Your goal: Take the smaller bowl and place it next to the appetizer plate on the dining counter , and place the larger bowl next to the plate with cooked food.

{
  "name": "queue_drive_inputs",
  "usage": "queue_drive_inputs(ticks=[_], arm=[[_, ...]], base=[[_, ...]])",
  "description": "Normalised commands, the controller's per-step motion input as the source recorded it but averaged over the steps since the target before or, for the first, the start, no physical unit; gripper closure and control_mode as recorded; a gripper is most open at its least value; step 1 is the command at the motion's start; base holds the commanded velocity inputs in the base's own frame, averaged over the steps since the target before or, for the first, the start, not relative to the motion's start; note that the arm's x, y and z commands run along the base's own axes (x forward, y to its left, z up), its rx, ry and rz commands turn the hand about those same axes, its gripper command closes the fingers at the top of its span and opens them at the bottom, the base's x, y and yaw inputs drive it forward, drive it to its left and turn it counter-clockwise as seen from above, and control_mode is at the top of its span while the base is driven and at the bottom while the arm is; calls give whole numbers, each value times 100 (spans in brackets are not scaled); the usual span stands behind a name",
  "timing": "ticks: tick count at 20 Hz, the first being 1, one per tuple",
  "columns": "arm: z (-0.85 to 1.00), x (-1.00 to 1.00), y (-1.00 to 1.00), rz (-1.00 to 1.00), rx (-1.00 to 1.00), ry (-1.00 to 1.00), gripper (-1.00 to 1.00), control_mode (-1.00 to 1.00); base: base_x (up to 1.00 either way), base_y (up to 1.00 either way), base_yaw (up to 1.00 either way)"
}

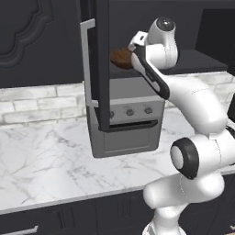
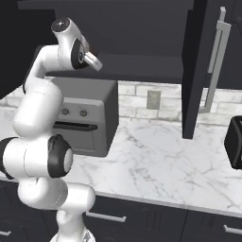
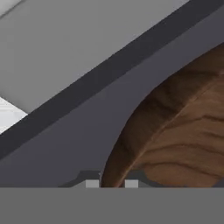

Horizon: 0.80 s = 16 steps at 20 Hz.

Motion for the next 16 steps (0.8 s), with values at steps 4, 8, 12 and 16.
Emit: queue_drive_inputs(ticks=[4, 8, 12, 16], arm=[[0, -100, -94, -30, 15, 0, 100, -100], [15, -100, -65, -7, 18, 0, 100, -100], [17, -100, -26, 2, 7, 0, 100, -100], [13, -100, -12, 16, 1, -1, 100, -100]], base=[[0, 0, 0], [0, 0, 0], [0, 0, 0], [0, 0, 0]])
